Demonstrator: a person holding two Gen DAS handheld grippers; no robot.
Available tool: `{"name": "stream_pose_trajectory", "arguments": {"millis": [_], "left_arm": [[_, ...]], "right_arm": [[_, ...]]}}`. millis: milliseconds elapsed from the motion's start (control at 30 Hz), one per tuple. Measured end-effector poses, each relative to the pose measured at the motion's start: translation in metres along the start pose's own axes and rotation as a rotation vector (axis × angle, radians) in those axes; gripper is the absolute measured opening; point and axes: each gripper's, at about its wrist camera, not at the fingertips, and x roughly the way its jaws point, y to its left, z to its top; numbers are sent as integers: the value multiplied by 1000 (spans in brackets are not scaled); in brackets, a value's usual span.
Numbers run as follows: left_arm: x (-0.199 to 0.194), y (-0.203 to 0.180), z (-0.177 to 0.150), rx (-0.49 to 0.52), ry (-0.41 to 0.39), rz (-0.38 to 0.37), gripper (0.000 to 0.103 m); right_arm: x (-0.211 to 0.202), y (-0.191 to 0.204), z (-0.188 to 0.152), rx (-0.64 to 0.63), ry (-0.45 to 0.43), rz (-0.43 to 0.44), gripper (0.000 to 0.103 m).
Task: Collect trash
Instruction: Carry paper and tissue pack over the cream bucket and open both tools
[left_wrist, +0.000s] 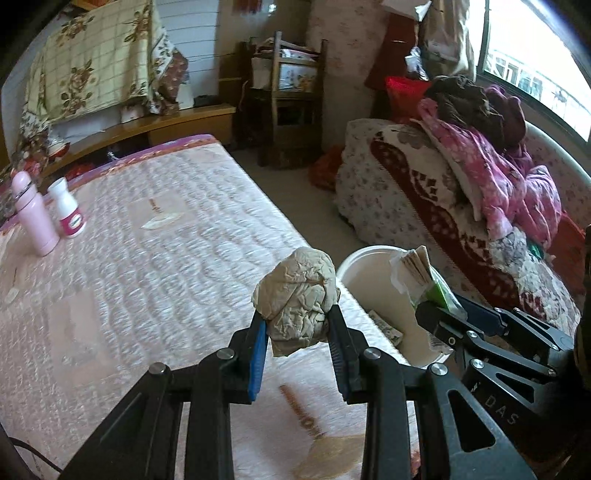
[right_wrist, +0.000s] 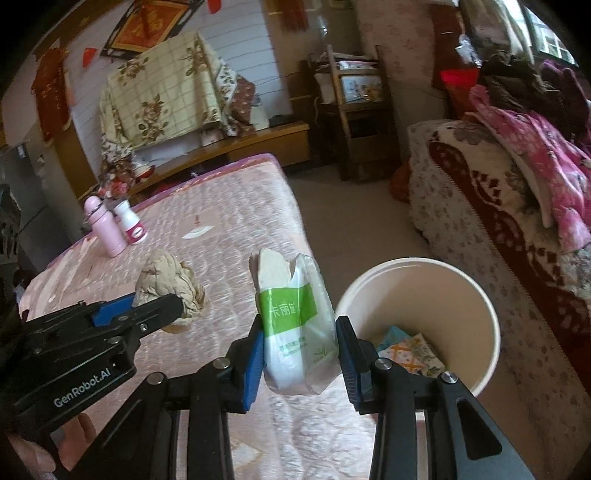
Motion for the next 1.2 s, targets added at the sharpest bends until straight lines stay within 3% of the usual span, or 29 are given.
{"name": "stream_pose_trajectory", "arguments": {"millis": [467,1200], "left_arm": [[33,-55,10,65,45,-84,33],[85,-77,17,66,134,-142,33]], "right_arm": [[-6,-58,1,100,-2,-101,40],[18,-109,4,198,44,-169,41]]}}
